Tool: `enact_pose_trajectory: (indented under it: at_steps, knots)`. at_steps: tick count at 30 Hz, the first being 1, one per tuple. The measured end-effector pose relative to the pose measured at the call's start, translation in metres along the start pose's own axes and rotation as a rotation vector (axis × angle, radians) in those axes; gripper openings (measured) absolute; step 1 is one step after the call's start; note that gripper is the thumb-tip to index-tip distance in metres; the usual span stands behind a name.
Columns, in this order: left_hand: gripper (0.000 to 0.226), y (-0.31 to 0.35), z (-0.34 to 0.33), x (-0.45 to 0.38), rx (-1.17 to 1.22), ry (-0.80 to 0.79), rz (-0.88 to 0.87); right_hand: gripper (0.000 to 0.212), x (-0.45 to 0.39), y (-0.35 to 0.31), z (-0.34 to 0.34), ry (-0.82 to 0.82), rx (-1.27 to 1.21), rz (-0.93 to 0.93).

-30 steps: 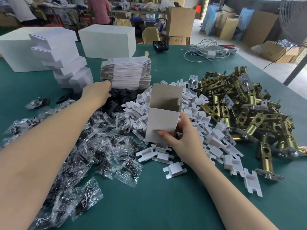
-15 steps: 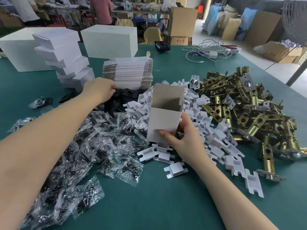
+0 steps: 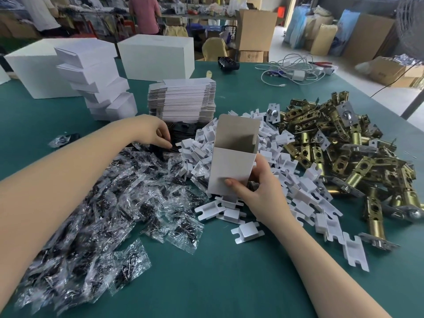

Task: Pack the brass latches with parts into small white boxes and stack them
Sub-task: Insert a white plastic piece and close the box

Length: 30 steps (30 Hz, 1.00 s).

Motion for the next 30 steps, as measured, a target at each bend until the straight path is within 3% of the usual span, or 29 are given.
enact_pose_trajectory:
  at_steps: [5, 9, 13, 15, 17, 19, 21, 25, 30]
  knots:
    - [0.055, -0.003, -0.005, -0.002, 0.06, 0.052, 0.074, 0.054, 0.0, 0.0, 0.0, -0.005, -0.013, -0.004]
    - [0.036, -0.003, 0.002, 0.002, 0.118, 0.08, 0.071, 0.056, 0.0, 0.001, 0.0, -0.004, -0.014, -0.005]
    - [0.029, -0.004, 0.011, 0.008, 0.252, 0.235, 0.051, 0.056, 0.0, 0.002, 0.0, -0.007, 0.002, 0.001]
    - [0.021, -0.003, 0.015, 0.015, 0.5, 0.365, 0.06, 0.054, 0.0, 0.002, 0.001, -0.01, 0.005, 0.002]
    - [0.013, 0.006, 0.019, 0.026, 0.945, 0.422, 0.083, 0.054, -0.001, 0.002, 0.0, -0.01, 0.001, -0.001]
    - [0.01, 0.023, 0.023, 0.045, 1.356, 0.376, 0.028, 0.053, -0.001, 0.002, 0.0, -0.008, 0.001, -0.002]
    - [0.016, 0.044, 0.028, 0.067, 1.607, 0.291, -0.114, 0.052, -0.002, 0.002, 0.0, -0.003, -0.003, -0.003]
    - [0.023, 0.082, 0.038, 0.11, 1.717, 0.127, -0.286, 0.053, 0.001, 0.0, 0.0, 0.001, -0.017, 0.006]
    - [0.021, 0.108, 0.045, 0.132, 1.793, -0.406, -0.153, 0.054, 0.002, -0.002, 0.001, 0.009, -0.027, 0.008]
Point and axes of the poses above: each hand's wrist, its own x-axis away from the middle knuckle, its own z-axis out of the back of the hand, y = z × x, the point moved 1 cm from there along -x, towards the middle knuckle, and after that the axes turned 12 degrees about z, right-handed, at the moved point
